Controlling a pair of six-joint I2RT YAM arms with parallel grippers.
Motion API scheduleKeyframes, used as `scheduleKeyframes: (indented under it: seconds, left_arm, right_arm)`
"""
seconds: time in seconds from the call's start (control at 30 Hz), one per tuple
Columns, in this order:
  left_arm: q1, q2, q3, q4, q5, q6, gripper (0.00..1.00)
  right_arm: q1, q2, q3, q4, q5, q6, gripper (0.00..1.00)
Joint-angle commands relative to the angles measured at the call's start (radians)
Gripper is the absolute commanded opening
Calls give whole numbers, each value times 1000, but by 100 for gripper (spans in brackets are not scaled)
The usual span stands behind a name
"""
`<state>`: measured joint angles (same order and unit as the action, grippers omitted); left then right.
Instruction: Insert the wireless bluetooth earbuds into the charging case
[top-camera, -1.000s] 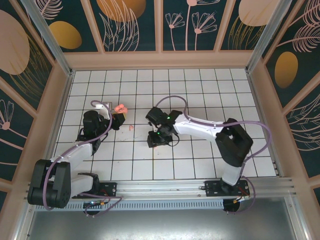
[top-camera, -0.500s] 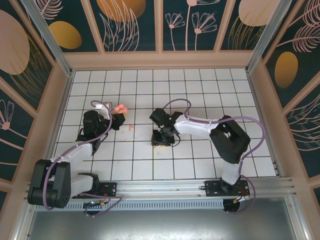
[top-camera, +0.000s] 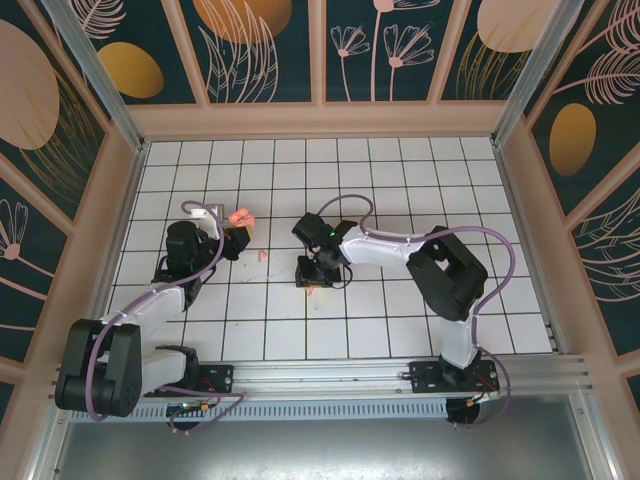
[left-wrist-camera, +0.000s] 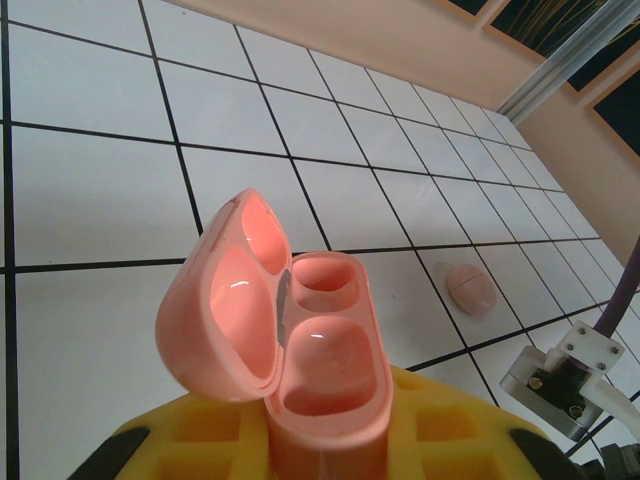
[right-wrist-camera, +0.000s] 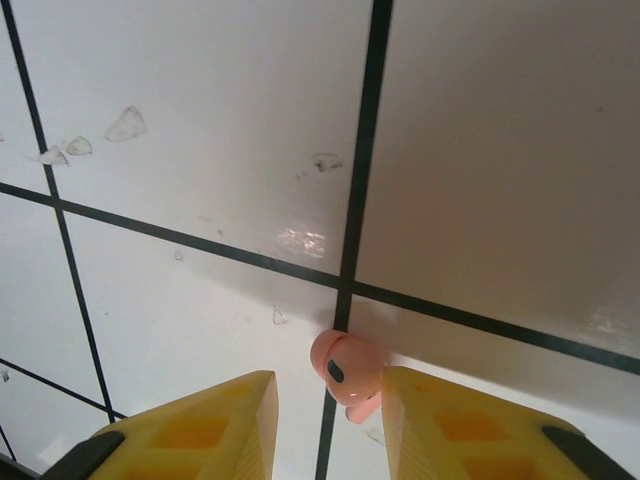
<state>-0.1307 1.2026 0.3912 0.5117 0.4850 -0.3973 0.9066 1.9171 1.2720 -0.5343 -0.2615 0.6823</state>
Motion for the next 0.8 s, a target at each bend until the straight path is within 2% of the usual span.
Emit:
scheduleKeyframes:
  seconds: [0.0, 0.13, 0.3, 0.43, 0.77]
  left_arm:
    - [6, -19, 26, -1, -4, 15, 20]
    - [6, -23, 28, -7, -6, 17, 21]
    - [6, -20, 28, -7, -5, 18, 20]
    - [6, -23, 29, -10, -6, 17, 20]
    - [7, -25, 30, -13, -6, 17, 20]
  right_arm:
    - [-2, 24, 39, 6, 1, -28, 33]
    - [3, 33, 72, -63, 50, -36, 34]
    - [17, 36, 111, -141, 118, -48, 41]
    - [42, 65, 181, -235, 184, -73, 41]
    - [74, 128, 255, -302, 197, -138, 41]
